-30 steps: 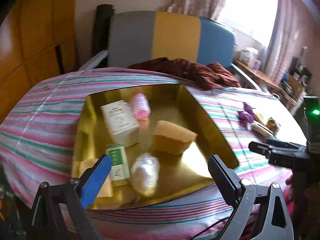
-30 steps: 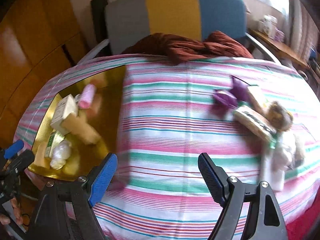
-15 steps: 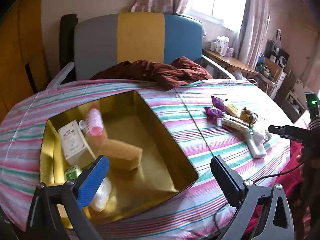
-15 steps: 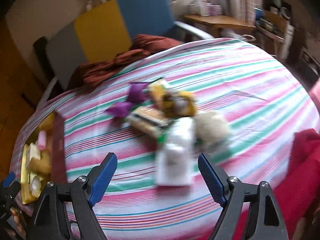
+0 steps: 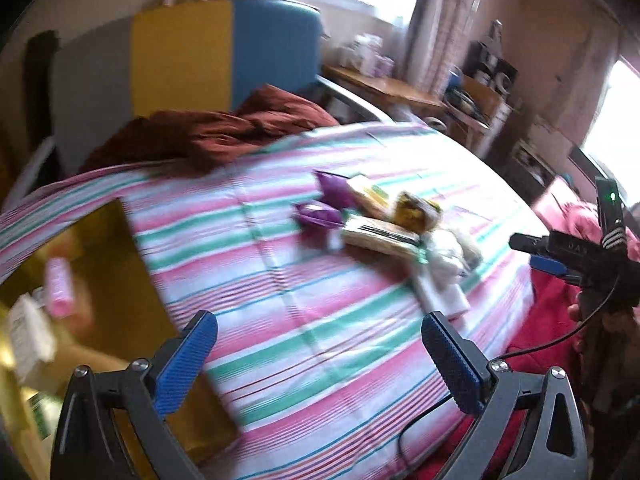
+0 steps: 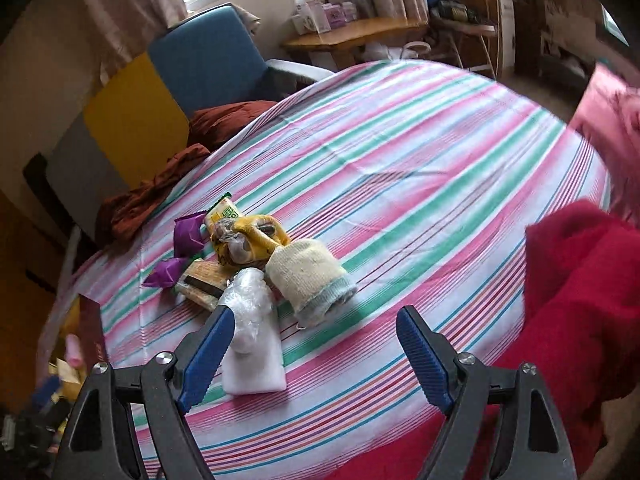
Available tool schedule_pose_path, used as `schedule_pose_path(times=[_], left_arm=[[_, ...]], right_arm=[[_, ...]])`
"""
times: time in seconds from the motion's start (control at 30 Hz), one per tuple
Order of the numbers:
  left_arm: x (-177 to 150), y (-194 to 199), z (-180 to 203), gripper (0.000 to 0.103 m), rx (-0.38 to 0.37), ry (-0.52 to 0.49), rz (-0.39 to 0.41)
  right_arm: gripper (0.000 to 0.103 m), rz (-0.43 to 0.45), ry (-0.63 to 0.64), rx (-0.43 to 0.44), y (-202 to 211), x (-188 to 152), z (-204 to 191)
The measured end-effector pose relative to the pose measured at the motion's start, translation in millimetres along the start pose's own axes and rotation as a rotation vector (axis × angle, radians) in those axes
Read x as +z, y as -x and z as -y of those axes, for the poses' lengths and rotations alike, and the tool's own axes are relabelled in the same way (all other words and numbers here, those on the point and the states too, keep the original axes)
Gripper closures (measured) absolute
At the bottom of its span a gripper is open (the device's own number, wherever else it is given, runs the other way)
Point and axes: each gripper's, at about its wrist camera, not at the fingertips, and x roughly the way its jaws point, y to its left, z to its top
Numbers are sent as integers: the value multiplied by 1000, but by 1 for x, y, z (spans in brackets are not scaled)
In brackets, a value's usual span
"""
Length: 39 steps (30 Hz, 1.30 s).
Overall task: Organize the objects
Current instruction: 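Move both open tools from the tray back over the pile of items, then grasp the white foam block with the left tool while the right tool grasps the plastic-wrapped bundle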
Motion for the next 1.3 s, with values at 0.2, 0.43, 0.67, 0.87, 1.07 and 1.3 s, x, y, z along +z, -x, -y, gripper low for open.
schedule_pose_path(times=[0.2,0.43,0.67,0.87,1.07,1.3], left_arm=[[6,-52,45,2,-69,-87,-86],[13,-102,96,8,-124,-172,-140],[24,-144,125,12,-96,-161,-187],[22,-169,117,38,-128,-109,-219],[-1,-141,94,44,-167,-119,-202],[-29,-107,62,44,-160,-68,-196]], right_arm=[[18,-9,-24,72,-3,0,4],[18,-20,-51,145,-6,-1,6],[18,-26,-62,180,-8,0,9],[18,-38,-63,186,-11,1,9],[21,-88,-32,141,-19,1,1],[30,-176,95,134,-29,-8,-28]])
